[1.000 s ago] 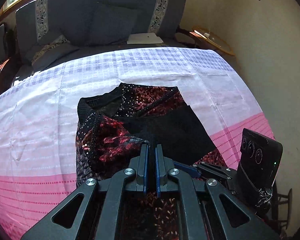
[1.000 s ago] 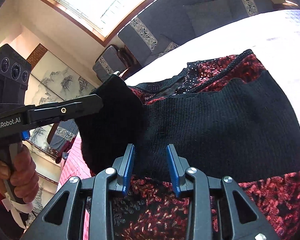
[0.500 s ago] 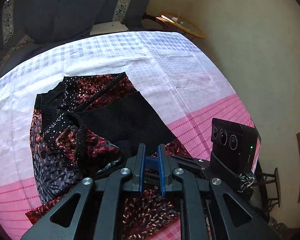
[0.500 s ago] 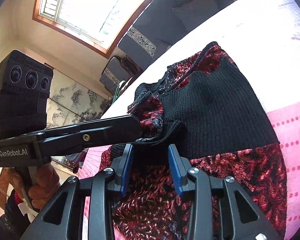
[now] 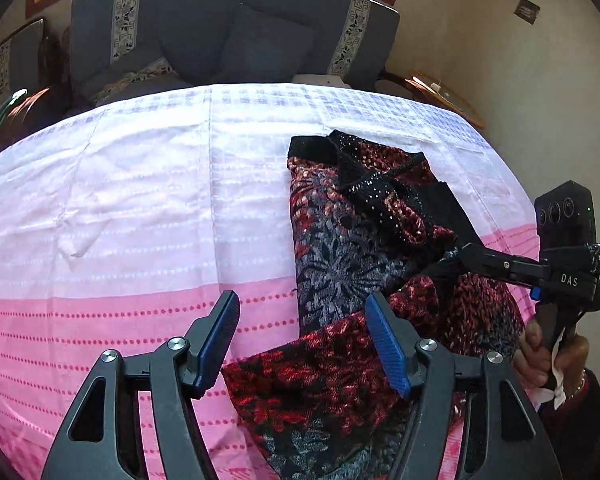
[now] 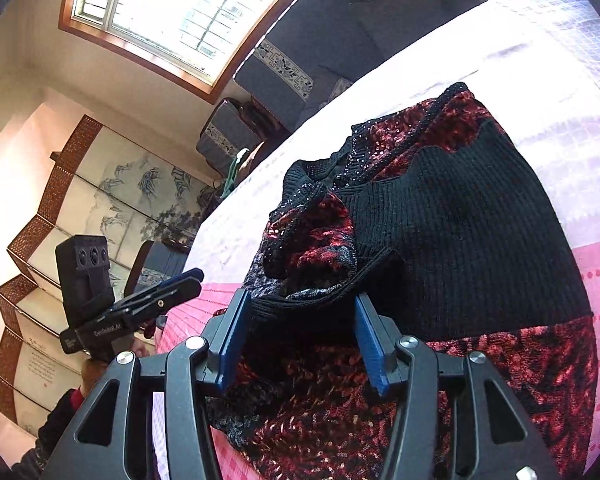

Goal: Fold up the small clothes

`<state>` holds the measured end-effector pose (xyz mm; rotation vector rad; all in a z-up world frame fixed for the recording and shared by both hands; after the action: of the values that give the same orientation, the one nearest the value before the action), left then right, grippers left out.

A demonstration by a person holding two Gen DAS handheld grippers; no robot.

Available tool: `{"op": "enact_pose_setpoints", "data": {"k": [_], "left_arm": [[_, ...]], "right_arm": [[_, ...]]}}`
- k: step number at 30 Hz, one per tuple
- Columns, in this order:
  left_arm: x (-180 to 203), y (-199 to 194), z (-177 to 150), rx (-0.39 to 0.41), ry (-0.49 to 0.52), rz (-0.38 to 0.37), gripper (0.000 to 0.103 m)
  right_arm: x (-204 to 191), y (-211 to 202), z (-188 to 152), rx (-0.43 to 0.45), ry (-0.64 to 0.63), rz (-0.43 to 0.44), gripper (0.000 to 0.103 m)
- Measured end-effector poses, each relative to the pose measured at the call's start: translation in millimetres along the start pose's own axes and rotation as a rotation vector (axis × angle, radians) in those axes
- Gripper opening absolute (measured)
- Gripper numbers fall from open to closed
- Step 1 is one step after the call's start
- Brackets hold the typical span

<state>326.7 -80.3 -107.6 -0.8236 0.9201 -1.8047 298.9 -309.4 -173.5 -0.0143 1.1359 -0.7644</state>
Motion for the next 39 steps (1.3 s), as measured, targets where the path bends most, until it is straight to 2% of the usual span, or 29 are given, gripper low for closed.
{"op": "enact_pose_setpoints", "data": {"k": [3, 4, 5, 6, 7, 8, 10, 11, 13, 16, 17, 18, 21, 23, 25, 27, 29, 30, 32, 33, 34, 35, 36, 37, 39], "left_arm": [[0, 1, -21, 0.009, -0.044, -0.075, 0.066], [3, -1, -28, 0.023, -0.054, -0.086, 0.065], [6, -4, -36, 0.039, -0.061, -0.092, 0.062], [10, -8, -43, 0.057, -0.066, -0.106, 0.052], [17, -13, -49, 0.072, -0.065, -0.113, 0.046], [25, -19, -56, 0.094, -0.055, -0.102, 0.039], [43, -31, -68, 0.139, -0.032, -0.118, 0.034], [51, -34, -73, 0.141, -0.039, -0.149, 0.029], [73, -41, -81, 0.142, -0.056, -0.229, 0.027], [122, -50, -93, 0.172, 0.045, -0.259, 0.027], [138, -50, -95, 0.172, 0.064, -0.290, 0.027], [151, -46, -97, 0.158, 0.072, -0.320, 0.027], [186, -32, -103, 0.124, 0.122, -0.342, 0.027], [200, -29, -110, 0.100, 0.113, -0.392, 0.027], [209, -38, -117, 0.148, 0.132, -0.355, 0.027], [205, -50, -119, 0.193, 0.126, -0.315, 0.027], [185, -68, -115, 0.265, 0.065, -0.273, 0.028], [171, -74, -109, 0.298, 0.041, -0.225, 0.029], [142, -83, -100, 0.331, -0.018, -0.136, 0.031], [127, -86, -96, 0.346, -0.052, -0.105, 0.036], [112, -86, -91, 0.349, -0.077, -0.065, 0.042], [101, -81, -86, 0.331, -0.086, -0.033, 0.055], [92, -74, -82, 0.309, -0.086, -0.014, 0.058], [86, -65, -78, 0.279, -0.084, -0.002, 0.058], [75, -49, -76, 0.224, -0.097, -0.057, 0.058]], "right_arm": [[-5, 12, 3, -0.053, -0.016, -0.086, 0.050], [-5, 16, 3, -0.067, -0.018, -0.114, 0.044], [-6, 20, 4, -0.076, -0.022, -0.136, 0.031], [-6, 22, 5, -0.084, -0.026, -0.156, 0.024], [-5, 24, 8, -0.085, -0.021, -0.167, 0.017], [-3, 23, 11, -0.078, -0.010, -0.163, 0.015], [-3, 17, 18, -0.046, -0.001, -0.133, 0.013], [-4, 15, 23, -0.033, -0.004, -0.126, 0.011], [-7, 7, 33, -0.010, -0.012, -0.118, 0.008], [-5, -21, 47, 0.053, -0.016, -0.088, 0.007], [-2, -31, 51, 0.072, -0.014, -0.090, 0.007], [2, -41, 54, 0.087, -0.010, -0.096, 0.007], [20, -64, 61, 0.111, 0.004, -0.135, 0.006], [34, -75, 65, 0.123, 0.009, -0.161, 0.004], [50, -86, 71, 0.138, 0.030, -0.172, 0.004], [64, -90, 74, 0.129, 0.061, -0.108, 0.004], [64, -94, 72, 0.130, 0.052, -0.103, 0.007], [60, -95, 68, 0.117, 0.055, -0.057, 0.008], [47, -88, 56, 0.063, 0.065, 0.001, 0.011], [38, -80, 47, 0.027, 0.051, 0.001, 0.012], [29, -73, 40, -0.002, 0.029, -0.010, 0.021], [23, -66, 34, -0.020, 0.009, -0.045, 0.036], [20, -60, 31, -0.034, -0.003, -0.100, 0.045], [17, -53, 31, -0.045, -0.019, -0.142, 0.050], [15, -44, 36, -0.049, -0.017, -0.172, 0.050]]}}
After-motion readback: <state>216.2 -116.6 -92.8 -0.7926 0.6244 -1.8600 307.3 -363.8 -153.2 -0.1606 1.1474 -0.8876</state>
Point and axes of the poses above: each gripper's, at about its wrist camera, not at the fingertips, and y roughly the way its jaws point, x to its right, z to its top, the point moved 1 cm from there along y, roughly the way its jaws point, and after that the axes turned 10 degrees about z, right-handed, at the moved point
